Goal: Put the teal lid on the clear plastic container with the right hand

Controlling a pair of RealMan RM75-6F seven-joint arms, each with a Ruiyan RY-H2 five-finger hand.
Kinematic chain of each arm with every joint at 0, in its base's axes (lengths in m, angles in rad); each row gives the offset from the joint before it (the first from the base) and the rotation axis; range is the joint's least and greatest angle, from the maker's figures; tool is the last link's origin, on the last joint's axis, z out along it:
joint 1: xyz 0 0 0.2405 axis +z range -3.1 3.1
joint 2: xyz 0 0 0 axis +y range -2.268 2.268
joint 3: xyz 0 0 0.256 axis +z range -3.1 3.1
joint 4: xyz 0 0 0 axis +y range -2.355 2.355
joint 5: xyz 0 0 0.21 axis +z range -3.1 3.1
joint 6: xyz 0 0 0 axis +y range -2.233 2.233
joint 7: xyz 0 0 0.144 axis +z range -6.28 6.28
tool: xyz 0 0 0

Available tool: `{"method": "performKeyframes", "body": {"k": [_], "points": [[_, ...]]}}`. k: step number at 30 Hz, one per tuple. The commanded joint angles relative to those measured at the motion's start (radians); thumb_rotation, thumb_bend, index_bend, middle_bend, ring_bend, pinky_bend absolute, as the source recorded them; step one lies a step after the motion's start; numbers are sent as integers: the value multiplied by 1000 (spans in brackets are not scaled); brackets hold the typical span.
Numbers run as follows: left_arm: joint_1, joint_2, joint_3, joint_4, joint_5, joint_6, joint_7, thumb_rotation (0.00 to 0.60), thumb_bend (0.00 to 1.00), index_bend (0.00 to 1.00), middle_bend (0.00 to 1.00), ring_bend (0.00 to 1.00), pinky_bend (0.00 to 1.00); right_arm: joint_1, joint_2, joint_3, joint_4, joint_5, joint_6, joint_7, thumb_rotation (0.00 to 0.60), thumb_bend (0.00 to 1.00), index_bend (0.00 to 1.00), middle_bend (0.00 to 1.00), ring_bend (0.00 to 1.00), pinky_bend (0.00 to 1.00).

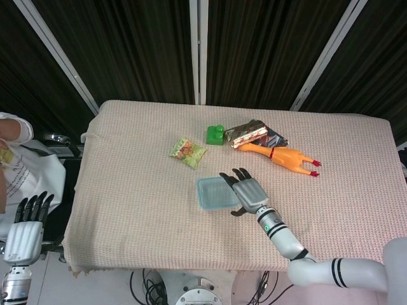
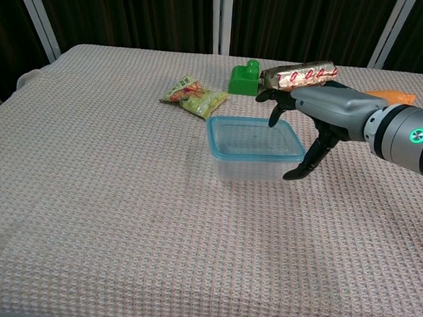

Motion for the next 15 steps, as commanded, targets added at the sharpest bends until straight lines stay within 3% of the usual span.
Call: {"method": "performKeyframes", "body": {"k": [1,4,10,15], "points": [[1,0,0,3,3,5,-4,600,40,64,23,0,0,-24,28,0,-35,-45,41,17,600,7,0,235,0,0],[0,0,-2,4,8,8,-6,600,40,64,23,0,0,-68,80,-12,-89,-114,114,39,600,7,0,213,0,0],[-12,-6,-9,14,23,12,-8,600,39,64,23,0,0,-214,228,-86,-185,-272,296,102,600,25,0,166,0,0],[-17,-15,-17,16,27,20,29,600,39,64,23,0,0,-381,326,-170,-175,-438,473,260,600,26,0,1,0,0]]}}
